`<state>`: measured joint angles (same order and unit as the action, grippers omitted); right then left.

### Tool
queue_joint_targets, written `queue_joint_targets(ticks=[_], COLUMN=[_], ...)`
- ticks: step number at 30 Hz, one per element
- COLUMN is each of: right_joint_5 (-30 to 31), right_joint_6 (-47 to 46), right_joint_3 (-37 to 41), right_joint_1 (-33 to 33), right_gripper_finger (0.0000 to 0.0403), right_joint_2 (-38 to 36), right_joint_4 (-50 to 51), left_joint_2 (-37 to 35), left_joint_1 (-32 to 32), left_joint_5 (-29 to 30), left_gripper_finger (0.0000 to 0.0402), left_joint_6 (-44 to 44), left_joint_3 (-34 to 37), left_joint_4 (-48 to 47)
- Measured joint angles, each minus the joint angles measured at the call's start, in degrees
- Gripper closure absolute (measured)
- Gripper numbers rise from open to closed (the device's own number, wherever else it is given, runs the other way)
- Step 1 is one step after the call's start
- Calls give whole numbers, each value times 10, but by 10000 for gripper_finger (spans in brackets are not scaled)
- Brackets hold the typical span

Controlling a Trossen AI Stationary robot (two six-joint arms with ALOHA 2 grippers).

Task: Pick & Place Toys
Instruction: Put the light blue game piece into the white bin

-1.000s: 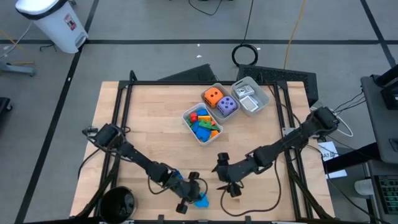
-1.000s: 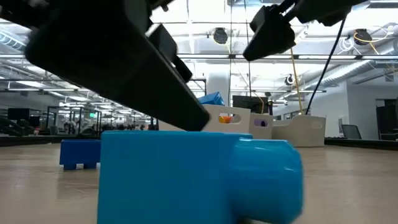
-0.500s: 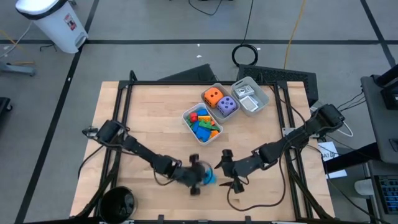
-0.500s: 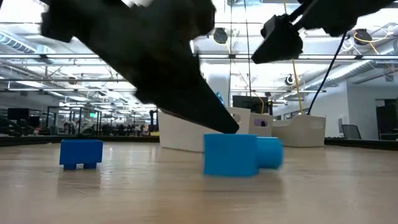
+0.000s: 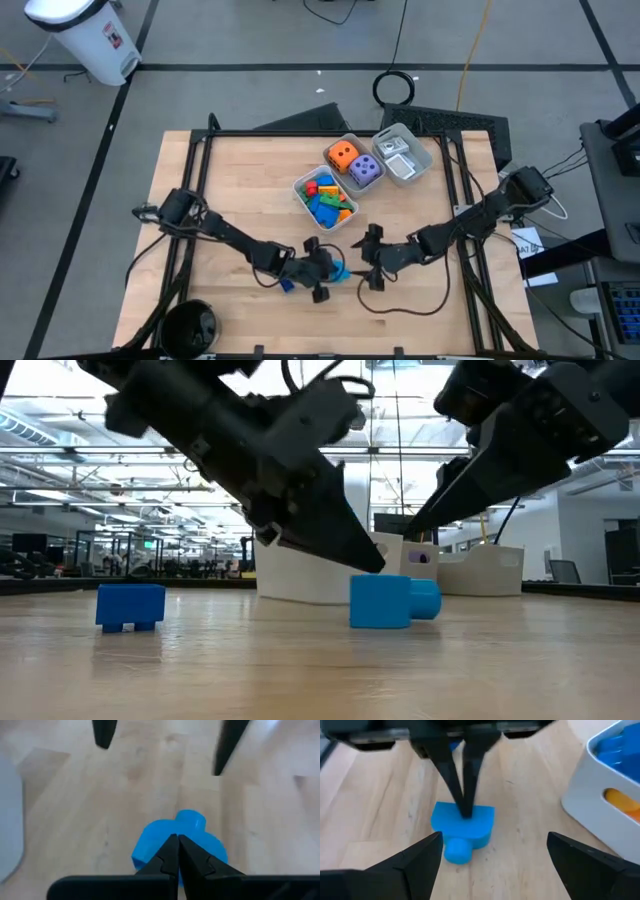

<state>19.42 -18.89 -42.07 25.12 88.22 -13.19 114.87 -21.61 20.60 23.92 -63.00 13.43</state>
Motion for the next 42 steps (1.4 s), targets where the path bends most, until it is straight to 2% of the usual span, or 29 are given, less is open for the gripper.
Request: queue_joint_targets(ticks=[4,9,18,26,30,35,42], right_joint_5=[-17,-17,-16,-12,1,2,1], right_joint_6=[0,2,-21,-14,-8,-8,3], right_joint_3=[21,15,2,2,2,2,2], right_joint_1=[-1,15,16,16,16,16,15], right_gripper_finger=[82,102,123,147,171,212,285], right_joint_2=[31,96,161,167,167,167,167], right_joint_4=[-61,-145,-161,-192,-190,-183,-184], left_joint_2=[-32,-41,-42,-42,-42,-42,-42], left_joint_1=[-4,1,5,6,6,5,6], left_joint_5=[25,49,50,50,50,50,50], left_gripper_finger=[383,397,371,393,395,371,362], left_joint_6=[-10,-40,-7,-9,-7,-7,-6], left_joint_3=[1,0,0,-1,-1,-1,-1], left_joint_4=[-4,-9,-44,-43,-44,-43,-42])
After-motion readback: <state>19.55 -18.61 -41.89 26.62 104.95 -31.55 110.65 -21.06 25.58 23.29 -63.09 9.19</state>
